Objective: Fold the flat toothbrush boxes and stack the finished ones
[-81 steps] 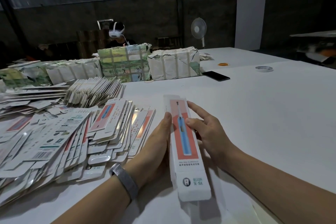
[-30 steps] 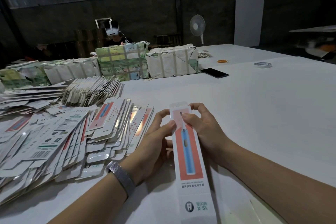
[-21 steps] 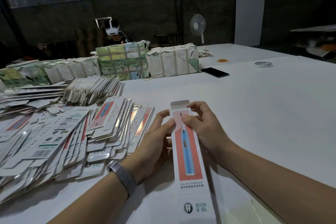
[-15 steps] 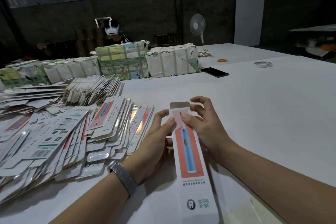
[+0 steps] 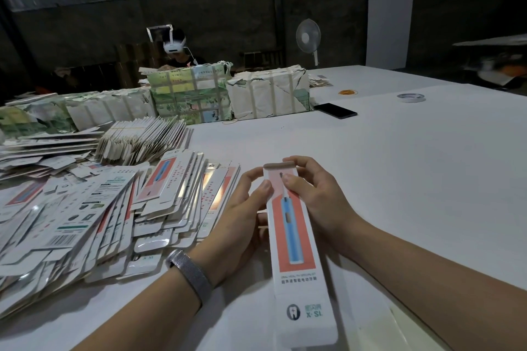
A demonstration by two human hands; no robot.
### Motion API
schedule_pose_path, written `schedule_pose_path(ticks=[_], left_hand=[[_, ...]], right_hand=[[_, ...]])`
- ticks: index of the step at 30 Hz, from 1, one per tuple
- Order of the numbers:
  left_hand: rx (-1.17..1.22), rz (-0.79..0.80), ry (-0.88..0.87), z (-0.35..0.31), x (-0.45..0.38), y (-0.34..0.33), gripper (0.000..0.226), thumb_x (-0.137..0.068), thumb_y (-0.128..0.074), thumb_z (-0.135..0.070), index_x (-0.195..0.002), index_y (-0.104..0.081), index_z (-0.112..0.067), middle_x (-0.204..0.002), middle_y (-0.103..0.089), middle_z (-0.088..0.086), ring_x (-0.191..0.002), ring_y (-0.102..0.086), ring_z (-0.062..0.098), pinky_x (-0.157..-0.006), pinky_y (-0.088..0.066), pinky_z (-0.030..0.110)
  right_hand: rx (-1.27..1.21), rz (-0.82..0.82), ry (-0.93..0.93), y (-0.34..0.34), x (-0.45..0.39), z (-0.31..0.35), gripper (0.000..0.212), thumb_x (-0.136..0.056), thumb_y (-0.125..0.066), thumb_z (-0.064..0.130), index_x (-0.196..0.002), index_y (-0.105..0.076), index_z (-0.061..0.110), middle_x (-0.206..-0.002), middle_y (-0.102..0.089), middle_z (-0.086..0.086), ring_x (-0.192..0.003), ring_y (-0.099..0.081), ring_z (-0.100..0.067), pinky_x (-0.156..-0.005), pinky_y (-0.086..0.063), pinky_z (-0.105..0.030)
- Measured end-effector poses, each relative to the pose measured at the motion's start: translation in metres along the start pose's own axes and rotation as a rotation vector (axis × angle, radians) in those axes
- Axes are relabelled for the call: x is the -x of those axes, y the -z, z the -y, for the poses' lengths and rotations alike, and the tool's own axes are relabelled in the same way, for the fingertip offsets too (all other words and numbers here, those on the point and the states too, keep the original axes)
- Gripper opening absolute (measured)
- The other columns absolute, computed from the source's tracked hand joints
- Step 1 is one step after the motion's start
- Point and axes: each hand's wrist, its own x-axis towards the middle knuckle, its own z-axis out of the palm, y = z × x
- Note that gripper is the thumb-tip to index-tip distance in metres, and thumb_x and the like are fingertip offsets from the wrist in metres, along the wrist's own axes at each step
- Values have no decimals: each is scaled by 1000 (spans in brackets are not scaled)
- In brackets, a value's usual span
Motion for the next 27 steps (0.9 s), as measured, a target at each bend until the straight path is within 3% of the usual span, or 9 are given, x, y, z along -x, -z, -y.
schedule_pose_path(ticks=[4,9,15,21,25,27], left_hand=[[-21,-19,-1,0,0,0,17,-102,-52,-42,-118,-58,-43,-99,-75,14,-87,-75,31,-74,-62,41],[-82,-37,-37,-3,0,1,20,-105,-48,-34,-112,-63,-43,-88,-75,5,-74,-75,20,-63,-59,27],[-151,-33,-72,-3,0,2,21,-107,-45,-31,-123,-58,-34,-86,-75,1,-72,-75,18,-62,-58,24],[-228,-11,-48,-7,1,1,21,-106,-45,-33,-124,-57,-34,-81,-76,-6,-69,-74,13,-60,-56,18],[-258,-12,-45,-9,2,0,17,-106,-45,-30,-115,-58,-35,-82,-76,-9,-69,-74,12,-60,-55,16],[-263,-7,-36,-10,4,-1,18,-106,-45,-31,-117,-57,-37,-85,-77,-9,-71,-75,12,-60,-55,16]], right_hand=[[1,-11,-6,1,0,-1,10,-101,-55,23,-110,-56,27,-109,-66,-9,-76,-75,-21,-68,-60,-28],[13,6,9,0,1,0,14,-102,-54,18,-105,-61,30,-103,-66,-6,-75,-72,-19,-69,-59,-37],[-15,14,-4,0,1,2,20,-101,-53,15,-95,-68,27,-96,-65,-7,-76,-70,-20,-69,-56,-37],[-104,-27,-67,2,-4,-2,34,-99,-56,15,-72,-72,27,-77,-67,-3,-72,-67,-18,-66,-56,-30],[-137,-36,-89,4,-7,-5,30,-96,-60,15,-70,-72,25,-71,-68,2,-64,-66,-12,-60,-53,-23],[-154,-58,-92,4,-8,-6,14,-89,-66,19,-76,-69,24,-70,-66,4,-64,-65,-11,-59,-52,-24]])
